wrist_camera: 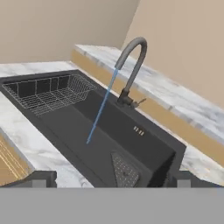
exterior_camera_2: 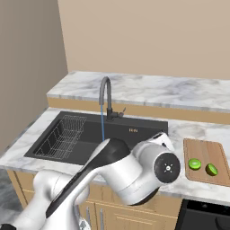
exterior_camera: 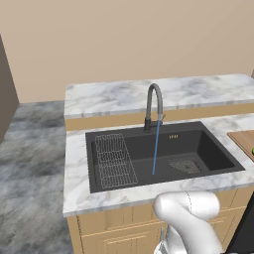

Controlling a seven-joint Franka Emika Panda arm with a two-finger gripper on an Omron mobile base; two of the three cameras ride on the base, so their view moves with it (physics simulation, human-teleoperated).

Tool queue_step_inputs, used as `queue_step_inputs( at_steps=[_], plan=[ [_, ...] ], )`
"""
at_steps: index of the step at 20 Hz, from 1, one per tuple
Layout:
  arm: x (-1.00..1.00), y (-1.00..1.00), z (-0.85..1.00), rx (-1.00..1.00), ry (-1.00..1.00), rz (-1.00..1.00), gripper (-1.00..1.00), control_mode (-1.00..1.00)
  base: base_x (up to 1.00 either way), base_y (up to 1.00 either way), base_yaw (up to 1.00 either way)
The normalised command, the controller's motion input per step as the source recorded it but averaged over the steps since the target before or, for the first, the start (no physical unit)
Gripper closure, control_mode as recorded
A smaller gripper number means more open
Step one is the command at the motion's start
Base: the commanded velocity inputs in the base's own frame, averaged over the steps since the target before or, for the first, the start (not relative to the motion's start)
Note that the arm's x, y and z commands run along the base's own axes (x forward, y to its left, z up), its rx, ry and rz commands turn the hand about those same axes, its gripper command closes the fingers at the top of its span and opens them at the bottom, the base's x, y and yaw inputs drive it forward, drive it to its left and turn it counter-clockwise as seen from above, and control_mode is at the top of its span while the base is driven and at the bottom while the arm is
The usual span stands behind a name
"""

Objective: Pick the kiwi, kiwi from the sink and place them on the cutting board to airdry. Then turn off the sink faucet.

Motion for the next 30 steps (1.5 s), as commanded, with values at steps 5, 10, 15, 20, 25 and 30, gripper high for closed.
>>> queue_step_inputs(
  at_steps=[5, 10, 15, 20, 25, 30],
  plan=[
    [0.00, 0.06, 0.05, 0.32, 0.37, 0.07, -1.00, -1.00, 0.00, 0.00, 0.00],
    [-0.31, 0.24, -0.03, 0.05, 0.00, 0.01, -1.00, -1.00, 0.00, 0.00, 0.00],
    [-0.26, 0.20, -0.14, 0.05, -0.17, -0.03, -1.00, -1.00, 0.00, 0.00, 0.00],
    [0.00, 0.30, -0.06, 0.20, -0.10, -0.14, -1.00, -1.00, 0.00, 0.00, 0.00],
    [0.16, 0.15, 0.00, 0.29, 0.01, -0.02, -1.00, -1.00, 0.00, 0.00, 0.00],
    [0.17, 0.15, 0.00, 0.13, 0.00, 0.01, -1.00, -1.00, 0.00, 0.00, 0.00]
  ],
)
